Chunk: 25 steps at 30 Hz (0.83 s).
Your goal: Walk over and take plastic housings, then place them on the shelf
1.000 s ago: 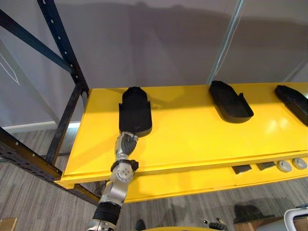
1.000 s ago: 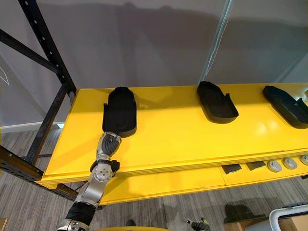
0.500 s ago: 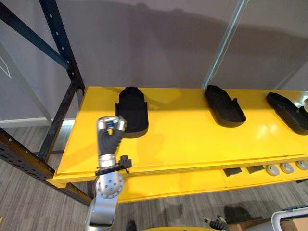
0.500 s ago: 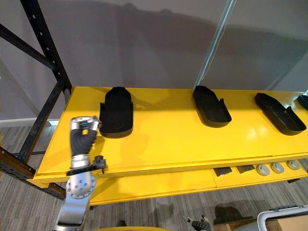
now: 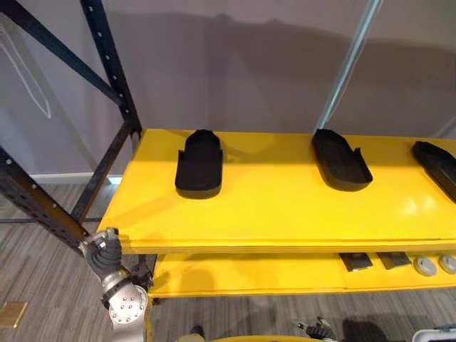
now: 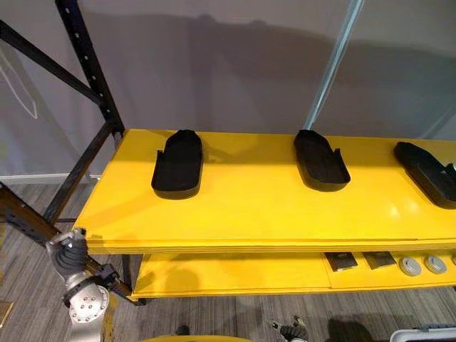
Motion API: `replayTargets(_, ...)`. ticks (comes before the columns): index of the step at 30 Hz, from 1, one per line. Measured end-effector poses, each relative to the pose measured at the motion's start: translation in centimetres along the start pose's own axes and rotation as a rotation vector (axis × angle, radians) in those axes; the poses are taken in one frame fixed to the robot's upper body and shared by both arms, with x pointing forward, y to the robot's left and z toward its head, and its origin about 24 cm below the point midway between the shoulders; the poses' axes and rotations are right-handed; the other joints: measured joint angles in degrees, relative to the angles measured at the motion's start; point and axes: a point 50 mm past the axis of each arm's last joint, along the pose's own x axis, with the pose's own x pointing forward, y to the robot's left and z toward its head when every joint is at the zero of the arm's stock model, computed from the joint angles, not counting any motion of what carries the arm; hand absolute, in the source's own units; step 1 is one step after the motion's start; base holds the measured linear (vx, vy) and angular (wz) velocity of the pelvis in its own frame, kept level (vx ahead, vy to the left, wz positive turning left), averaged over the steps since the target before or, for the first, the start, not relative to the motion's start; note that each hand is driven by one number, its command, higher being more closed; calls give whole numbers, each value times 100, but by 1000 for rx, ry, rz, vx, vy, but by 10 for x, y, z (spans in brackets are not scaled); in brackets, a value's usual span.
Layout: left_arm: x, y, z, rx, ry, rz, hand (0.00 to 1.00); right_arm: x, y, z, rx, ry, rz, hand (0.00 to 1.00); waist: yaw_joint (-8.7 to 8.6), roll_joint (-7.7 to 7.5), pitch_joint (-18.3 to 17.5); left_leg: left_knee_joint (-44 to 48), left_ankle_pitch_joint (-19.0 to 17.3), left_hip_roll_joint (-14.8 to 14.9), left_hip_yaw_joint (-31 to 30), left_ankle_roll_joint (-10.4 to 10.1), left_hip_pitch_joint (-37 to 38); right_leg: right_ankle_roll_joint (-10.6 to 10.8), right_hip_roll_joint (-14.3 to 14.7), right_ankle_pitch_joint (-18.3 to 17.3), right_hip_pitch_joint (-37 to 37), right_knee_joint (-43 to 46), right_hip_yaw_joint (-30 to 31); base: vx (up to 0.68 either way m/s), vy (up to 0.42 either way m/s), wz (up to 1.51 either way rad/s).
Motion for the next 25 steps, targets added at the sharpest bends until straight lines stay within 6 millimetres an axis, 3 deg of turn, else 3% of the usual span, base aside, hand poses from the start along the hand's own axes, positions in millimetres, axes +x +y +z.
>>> replayTargets(4,-8,13,-62,126,278,8,100,0,0,-1,11,8,-6,0,38,-30,8,223,-228,-64,13,59,1,75,-105,-60,88,27,25,53,58,-3)
replayTargets(5,-13,17,-78,161,354,5,0,0,0,-1,14,11,-9,0,45,-19,6,323,-322,-77,47,85,2,89,-140,-99,104,58,47,52,78,-10)
replayTargets(9,-24,19,-110,206,516,-33,0,1,-2,-1,31,19,-19,0,72,4,11,547,-570,-111,145,108,-7,107,-218,-191,102,142,156,43,65,-12)
replayTargets(13,-27,1,-116,201,558,-152,0,1,-8,-2,65,30,-40,0,60,67,40,658,-676,-160,200,168,-34,122,-291,-236,105,141,183,59,45,-4)
replayTargets(21,-29,-16,-120,244,580,-276,0,3,-13,1,101,27,-63,0,56,158,65,801,-893,-156,293,178,-49,121,-323,-223,101,111,305,79,25,-11)
replayTargets(25,-33,-22,-122,270,582,-325,0,3,-21,1,121,29,-92,0,55,292,82,584,-873,-121,326,145,128,40,-250,-8,161,136,311,73,16,-6)
